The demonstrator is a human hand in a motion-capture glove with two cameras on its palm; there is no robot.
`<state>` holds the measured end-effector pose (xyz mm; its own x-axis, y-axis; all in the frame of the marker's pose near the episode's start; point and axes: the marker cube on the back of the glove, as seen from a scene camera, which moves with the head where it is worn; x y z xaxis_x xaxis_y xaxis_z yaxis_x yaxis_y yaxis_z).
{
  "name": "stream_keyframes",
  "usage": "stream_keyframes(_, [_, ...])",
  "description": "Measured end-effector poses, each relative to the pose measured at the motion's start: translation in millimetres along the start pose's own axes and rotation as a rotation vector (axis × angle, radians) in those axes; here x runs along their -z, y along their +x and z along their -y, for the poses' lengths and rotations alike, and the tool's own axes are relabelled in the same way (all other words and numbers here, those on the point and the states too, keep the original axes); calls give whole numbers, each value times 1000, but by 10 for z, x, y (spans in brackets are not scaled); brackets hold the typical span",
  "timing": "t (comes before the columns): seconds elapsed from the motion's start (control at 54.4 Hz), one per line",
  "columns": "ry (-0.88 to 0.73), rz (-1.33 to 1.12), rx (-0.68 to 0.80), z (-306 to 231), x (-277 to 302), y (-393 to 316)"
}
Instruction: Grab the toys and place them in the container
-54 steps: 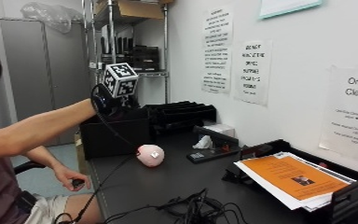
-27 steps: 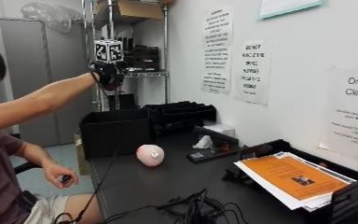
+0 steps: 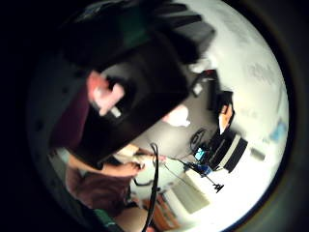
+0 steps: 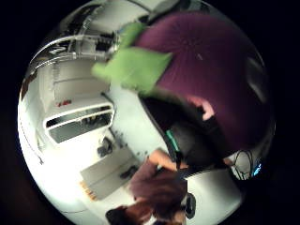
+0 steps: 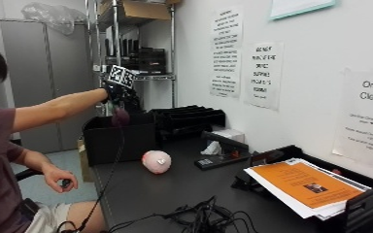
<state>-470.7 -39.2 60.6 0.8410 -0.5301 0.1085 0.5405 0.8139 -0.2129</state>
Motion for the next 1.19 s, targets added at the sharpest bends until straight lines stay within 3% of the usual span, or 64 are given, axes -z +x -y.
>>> stream_keyframes(0.074, [8, 27, -28, 34, -31, 60])
stream_keyframes(0.165, [-8, -83, 68, -95, -4, 240])
stream_keyframes(0.294, [-1, -90, 85, -224, 79, 417])
stream_keyframes(0.386, [99, -27, -43, -247, 159, 485])
stream_keyframes(0.515, [68, -96, -102, -331, 264, 596])
stream_keyframes(0.772, [86, -74, -233, -894, 492, 1522])
stream_keyframes(0.993, [-20, -67, -325, -821, -218, 2292])
stream_keyframes(1.195, [-168, -13, -358, -401, -1316, 2743])
